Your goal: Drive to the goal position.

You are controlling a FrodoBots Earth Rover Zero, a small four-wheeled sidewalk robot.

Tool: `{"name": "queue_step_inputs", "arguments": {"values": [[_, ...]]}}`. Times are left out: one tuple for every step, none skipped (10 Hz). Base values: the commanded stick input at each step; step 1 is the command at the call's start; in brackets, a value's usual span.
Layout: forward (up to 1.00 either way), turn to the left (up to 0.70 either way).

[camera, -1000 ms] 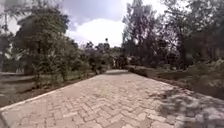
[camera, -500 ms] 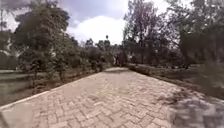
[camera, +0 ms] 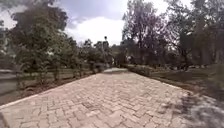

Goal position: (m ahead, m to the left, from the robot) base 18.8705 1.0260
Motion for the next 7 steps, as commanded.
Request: {"name": "queue_step_inputs", "arguments": {"values": [[0.70, -0.35], [0.70, -0.22], [0.70, -0.03], [0.70, 0.00], [0.70, 0.00], [0.70, 0.00], [0.70, 0.00]]}}
